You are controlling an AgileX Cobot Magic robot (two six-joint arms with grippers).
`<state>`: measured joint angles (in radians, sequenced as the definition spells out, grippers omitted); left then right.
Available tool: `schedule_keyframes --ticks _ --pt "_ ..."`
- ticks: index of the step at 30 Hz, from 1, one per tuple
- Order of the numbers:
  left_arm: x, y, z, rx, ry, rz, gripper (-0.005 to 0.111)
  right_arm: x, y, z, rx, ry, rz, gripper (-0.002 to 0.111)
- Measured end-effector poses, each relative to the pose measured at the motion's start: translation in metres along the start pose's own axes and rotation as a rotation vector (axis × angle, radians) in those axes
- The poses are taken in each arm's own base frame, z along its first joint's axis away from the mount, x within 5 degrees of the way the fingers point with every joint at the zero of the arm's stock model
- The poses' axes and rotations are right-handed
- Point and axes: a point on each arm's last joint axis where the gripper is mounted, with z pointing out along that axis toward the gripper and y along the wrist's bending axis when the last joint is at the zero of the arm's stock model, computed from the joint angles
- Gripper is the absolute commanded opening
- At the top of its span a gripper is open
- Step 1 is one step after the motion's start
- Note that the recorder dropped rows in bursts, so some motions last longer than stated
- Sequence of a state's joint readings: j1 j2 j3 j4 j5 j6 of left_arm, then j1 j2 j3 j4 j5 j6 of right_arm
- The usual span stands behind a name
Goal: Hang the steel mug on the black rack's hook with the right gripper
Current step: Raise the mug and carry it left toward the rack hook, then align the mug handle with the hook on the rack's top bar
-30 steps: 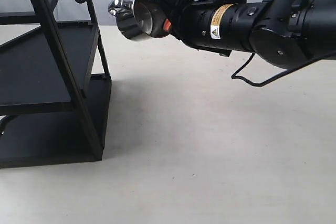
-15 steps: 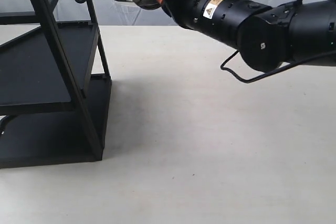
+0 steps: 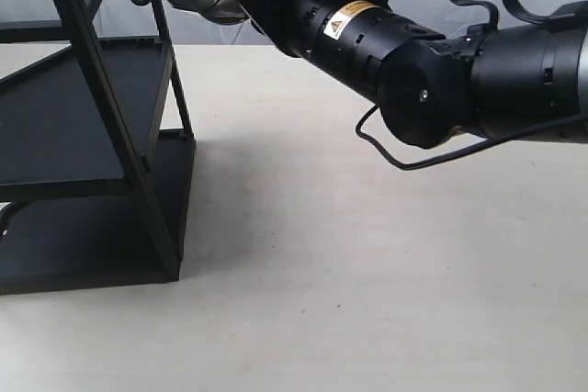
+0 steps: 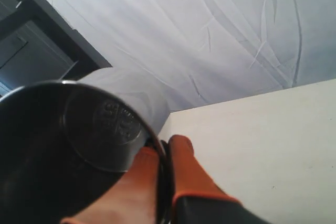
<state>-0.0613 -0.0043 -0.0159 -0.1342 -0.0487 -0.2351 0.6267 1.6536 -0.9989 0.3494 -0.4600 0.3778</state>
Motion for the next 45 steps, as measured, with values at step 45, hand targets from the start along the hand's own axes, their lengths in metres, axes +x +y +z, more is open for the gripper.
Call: schedule_keyframes --ticks 45 --pt "0.000 0.000 0.000 0.000 0.000 0.000 0.000 0.046 -0.001 0.003 0.092 -0.042 0.037 -0.001"
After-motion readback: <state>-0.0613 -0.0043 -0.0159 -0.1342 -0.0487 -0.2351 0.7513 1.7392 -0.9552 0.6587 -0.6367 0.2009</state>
